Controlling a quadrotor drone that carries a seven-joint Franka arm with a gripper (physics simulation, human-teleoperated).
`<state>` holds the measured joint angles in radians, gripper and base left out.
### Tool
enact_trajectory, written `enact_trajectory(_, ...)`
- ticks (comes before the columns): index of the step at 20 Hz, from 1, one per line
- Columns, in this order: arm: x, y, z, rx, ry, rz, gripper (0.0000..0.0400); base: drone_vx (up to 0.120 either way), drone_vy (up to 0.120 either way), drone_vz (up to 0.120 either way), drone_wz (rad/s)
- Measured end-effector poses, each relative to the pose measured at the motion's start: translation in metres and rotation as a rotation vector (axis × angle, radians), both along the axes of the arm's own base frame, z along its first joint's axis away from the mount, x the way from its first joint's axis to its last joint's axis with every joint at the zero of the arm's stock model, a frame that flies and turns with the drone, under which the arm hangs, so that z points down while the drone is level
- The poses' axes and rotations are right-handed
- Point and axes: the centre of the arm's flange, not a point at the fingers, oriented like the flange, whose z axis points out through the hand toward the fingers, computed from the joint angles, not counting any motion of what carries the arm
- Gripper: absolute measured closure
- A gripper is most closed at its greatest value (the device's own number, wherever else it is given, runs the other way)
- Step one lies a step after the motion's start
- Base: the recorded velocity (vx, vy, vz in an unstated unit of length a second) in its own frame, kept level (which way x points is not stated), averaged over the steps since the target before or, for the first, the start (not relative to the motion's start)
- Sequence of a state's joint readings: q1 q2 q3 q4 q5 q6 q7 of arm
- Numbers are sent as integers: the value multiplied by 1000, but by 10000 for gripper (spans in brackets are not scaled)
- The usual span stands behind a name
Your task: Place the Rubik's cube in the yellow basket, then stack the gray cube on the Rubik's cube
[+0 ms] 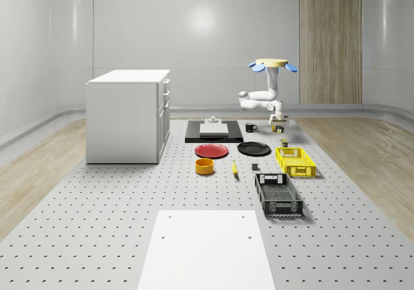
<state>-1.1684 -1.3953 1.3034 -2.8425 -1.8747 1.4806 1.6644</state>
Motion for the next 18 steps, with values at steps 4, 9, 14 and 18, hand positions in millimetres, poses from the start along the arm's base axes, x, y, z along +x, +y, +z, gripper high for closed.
enact_trajectory(4,0,0,0,0,0,0,75,120,0,0,0)
enact_trajectory(9,0,0,0,0,0,0,75,120,0,0,0)
enact_trajectory(14,0,0,0,0,0,0,75,120,32,0,0)
enact_trajectory(18,0,0,0,0,0,0,75,120,30,0,0)
